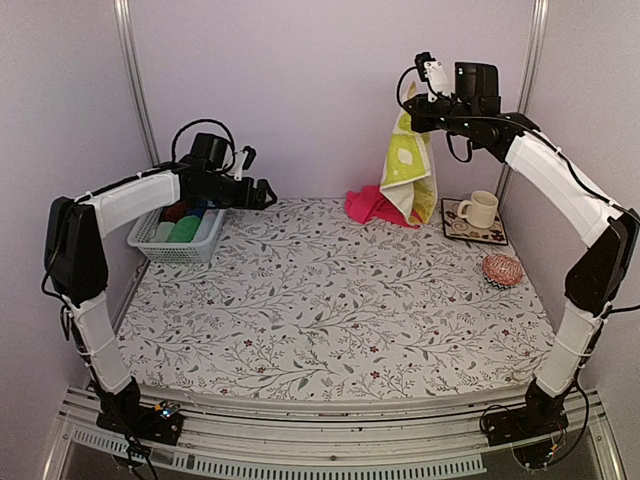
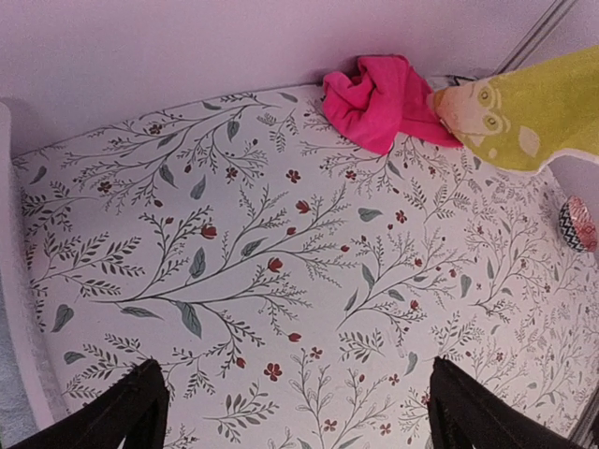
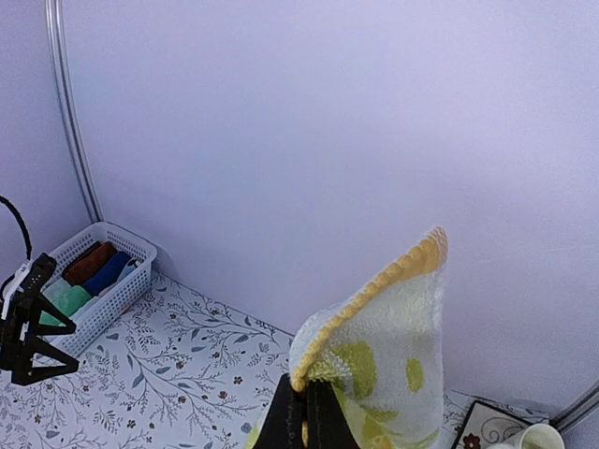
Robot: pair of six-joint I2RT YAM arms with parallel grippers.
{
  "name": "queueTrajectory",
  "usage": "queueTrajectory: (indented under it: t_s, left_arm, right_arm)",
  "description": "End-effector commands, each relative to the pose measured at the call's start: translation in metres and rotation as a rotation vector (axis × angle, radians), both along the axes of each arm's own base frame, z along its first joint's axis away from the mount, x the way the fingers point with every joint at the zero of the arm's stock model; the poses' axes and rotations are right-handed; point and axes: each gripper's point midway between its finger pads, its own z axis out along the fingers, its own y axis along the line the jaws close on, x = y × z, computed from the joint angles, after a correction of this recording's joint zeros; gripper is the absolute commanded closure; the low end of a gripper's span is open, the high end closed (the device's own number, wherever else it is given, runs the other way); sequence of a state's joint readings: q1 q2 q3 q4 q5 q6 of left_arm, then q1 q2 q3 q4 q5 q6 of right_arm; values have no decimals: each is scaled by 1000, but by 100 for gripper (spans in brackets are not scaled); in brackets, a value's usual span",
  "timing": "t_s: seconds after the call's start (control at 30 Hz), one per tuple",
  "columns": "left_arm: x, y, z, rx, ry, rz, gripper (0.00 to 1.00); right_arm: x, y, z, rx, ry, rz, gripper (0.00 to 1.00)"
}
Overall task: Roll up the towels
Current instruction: Pick up the towel from the center of the board.
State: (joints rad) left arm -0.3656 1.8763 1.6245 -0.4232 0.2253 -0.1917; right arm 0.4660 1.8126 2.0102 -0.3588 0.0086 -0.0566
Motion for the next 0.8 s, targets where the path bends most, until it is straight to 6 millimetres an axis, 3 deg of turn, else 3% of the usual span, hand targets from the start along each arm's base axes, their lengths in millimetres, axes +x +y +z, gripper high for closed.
queueTrajectory:
  t_s: [0.0, 0.17, 0.27, 0.47, 0.6, 0.77]
  left_arm:
    - [2, -16, 4, -47, -4, -40, 3]
    - [1, -22, 9, -79, -22, -67, 3]
    - [2, -23, 17, -88, -51, -72, 3]
    - [1, -20, 27, -75, -94, -81, 3]
    - [-7, -21, 28, -80, -113, -111, 3]
    - [-26, -31, 30, -139, -133, -191, 3]
  right_arm:
    - [-28, -11, 56, -16, -161, 11, 98]
    - [-75, 1, 98, 36, -262, 196, 98]
    - [-98, 11, 106, 55, -265, 314, 98]
    - [-124, 43, 77, 105, -132, 562, 98]
    - [-146, 54, 73, 153, -114, 683, 98]
    - [-135, 52, 55, 177, -47, 624, 98]
